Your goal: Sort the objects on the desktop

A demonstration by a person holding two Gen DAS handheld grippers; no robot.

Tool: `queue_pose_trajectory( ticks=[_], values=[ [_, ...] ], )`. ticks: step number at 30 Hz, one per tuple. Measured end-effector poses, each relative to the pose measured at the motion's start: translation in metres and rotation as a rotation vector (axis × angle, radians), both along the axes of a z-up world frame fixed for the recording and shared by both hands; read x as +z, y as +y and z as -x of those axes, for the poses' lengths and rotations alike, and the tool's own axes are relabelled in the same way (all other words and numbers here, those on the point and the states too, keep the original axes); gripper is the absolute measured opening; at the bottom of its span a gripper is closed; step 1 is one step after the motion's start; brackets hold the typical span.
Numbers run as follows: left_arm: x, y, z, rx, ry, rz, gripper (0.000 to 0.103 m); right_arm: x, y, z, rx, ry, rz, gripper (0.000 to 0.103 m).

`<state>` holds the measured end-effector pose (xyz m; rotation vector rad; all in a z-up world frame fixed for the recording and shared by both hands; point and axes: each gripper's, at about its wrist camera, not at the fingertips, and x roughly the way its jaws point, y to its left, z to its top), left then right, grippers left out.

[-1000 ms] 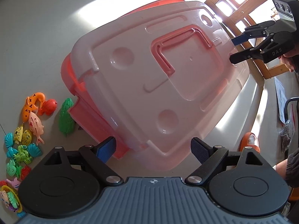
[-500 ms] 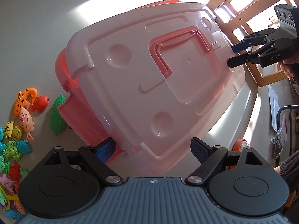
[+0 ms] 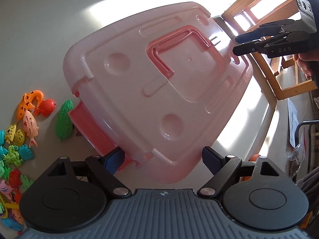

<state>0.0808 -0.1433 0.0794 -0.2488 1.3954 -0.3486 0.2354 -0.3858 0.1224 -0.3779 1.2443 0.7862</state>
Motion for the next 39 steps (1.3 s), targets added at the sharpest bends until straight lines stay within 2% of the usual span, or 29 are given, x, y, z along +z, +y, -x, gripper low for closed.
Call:
queue_pose_trajectory(
  ticks=[2, 5, 12, 16, 21, 27, 34, 39],
  values=[
    [-0.001, 0.001, -0.001, 0.005, 0.004, 0.001, 0.086, -0.004, 0.010, 0.004, 0.036, -0.025, 0.037, 0.046],
    [-0.001, 0.003, -0.001, 0.017, 0.004, 0.003, 0.086, -0.006, 0.010, 0.003, 0.030, -0.030, 0.042, 0.049],
    [0.001, 0.004, -0.002, 0.054, 0.000, -0.002, 0.087, -0.004, 0.013, 0.008, 0.046, -0.069, 0.071, 0.050],
    [-0.002, 0.002, -0.001, 0.048, 0.014, -0.059, 0.090, -0.004, 0.016, 0.015, 0.046, -0.091, 0.088, 0.052],
    [-0.001, 0.006, 0.001, 0.071, 0.020, -0.067, 0.090, -0.003, 0.020, 0.025, 0.063, -0.137, 0.118, 0.054],
    [0.015, -0.002, 0.006, 0.051, -0.029, -0.083, 0.090, 0.005, 0.026, 0.036, 0.104, -0.193, 0.158, 0.053],
    [0.043, -0.027, 0.019, 0.036, -0.091, -0.164, 0.090, 0.030, 0.022, 0.060, 0.095, -0.216, 0.151, 0.053],
    [0.058, -0.059, 0.036, -0.013, -0.122, -0.273, 0.090, 0.050, 0.015, 0.086, 0.040, -0.215, 0.139, 0.053]
  ],
)
